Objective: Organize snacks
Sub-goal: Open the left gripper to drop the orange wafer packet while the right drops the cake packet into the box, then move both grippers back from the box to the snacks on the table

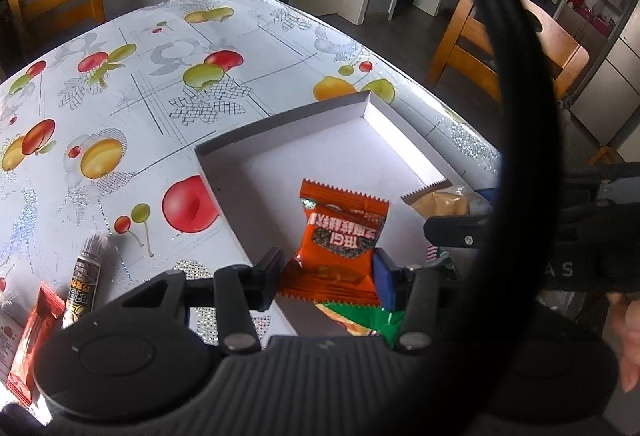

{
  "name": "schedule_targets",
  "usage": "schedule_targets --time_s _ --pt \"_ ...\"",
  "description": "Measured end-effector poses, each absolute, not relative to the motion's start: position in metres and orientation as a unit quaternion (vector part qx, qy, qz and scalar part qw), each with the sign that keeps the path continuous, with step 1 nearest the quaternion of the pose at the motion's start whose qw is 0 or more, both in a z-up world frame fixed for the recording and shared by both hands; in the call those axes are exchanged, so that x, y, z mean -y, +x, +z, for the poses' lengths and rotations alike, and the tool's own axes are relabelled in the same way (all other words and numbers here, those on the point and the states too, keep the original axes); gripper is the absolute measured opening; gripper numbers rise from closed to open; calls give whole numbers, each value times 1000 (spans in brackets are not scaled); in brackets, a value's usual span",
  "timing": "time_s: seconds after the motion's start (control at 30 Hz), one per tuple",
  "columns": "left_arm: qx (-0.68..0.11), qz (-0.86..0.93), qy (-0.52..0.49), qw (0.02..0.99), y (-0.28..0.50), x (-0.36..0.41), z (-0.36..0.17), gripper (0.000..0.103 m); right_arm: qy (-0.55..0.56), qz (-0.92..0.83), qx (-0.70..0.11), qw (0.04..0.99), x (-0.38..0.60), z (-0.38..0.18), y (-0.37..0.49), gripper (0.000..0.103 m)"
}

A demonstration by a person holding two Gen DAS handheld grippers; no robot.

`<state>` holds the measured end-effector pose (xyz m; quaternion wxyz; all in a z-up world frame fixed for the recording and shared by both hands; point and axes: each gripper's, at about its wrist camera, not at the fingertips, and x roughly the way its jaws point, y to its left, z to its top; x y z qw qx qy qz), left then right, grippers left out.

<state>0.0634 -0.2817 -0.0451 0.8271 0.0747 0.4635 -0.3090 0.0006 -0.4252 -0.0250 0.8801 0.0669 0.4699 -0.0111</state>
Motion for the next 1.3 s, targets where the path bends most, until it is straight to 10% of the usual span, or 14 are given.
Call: schedule_targets --time_s 1.3 --pt "-457 -280 44 843 55 237 -32 61 66 -8 -444 893 400 -10 10 68"
